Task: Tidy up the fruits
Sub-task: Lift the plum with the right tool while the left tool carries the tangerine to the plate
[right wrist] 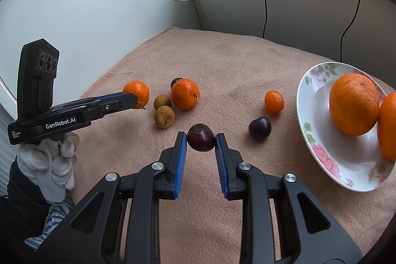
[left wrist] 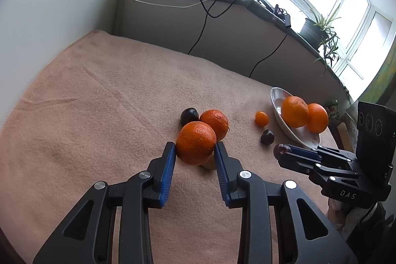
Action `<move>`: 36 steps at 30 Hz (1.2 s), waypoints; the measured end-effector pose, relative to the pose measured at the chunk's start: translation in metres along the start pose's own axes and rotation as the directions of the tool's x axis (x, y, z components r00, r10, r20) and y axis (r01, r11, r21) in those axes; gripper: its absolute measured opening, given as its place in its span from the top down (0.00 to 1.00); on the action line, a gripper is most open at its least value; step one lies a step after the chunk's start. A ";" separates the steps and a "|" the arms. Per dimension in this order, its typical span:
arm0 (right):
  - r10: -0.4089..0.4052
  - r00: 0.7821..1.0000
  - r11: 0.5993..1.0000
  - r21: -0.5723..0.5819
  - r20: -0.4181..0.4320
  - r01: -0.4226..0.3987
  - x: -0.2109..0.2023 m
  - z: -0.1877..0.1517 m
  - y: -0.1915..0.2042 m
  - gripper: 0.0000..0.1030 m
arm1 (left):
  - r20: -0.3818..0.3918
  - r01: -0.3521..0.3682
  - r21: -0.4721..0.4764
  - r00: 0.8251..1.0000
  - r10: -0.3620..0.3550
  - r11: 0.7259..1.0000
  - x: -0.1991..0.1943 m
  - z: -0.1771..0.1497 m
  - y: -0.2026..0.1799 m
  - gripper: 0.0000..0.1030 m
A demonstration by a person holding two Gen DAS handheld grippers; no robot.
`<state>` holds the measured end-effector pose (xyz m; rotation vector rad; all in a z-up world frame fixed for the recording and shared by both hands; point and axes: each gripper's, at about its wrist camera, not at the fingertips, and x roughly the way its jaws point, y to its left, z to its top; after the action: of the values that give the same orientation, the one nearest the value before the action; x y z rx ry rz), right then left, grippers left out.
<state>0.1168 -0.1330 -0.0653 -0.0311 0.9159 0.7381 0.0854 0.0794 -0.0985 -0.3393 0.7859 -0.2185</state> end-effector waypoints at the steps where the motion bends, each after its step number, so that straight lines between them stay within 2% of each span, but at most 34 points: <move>1: -0.004 1.000 1.000 0.008 0.007 0.004 -0.004 0.000 -0.003 0.76 | 0.001 0.006 0.006 1.000 -0.006 1.000 0.000 0.001 -0.004 0.70; 21: -0.120 0.987 0.983 0.151 0.108 0.103 -0.063 -0.013 -0.063 0.76 | -0.022 0.129 0.122 0.992 -0.127 0.984 0.023 0.012 -0.077 0.70; 36: -0.206 0.972 0.965 0.190 0.111 0.182 -0.081 -0.028 -0.091 0.76 | -0.085 0.200 0.254 0.979 -0.185 0.946 0.053 0.018 -0.141 0.70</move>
<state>0.1194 -0.2568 -0.0494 0.0833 0.8378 0.4679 0.1256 -0.0636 -0.0686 -0.1588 0.7723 -0.5140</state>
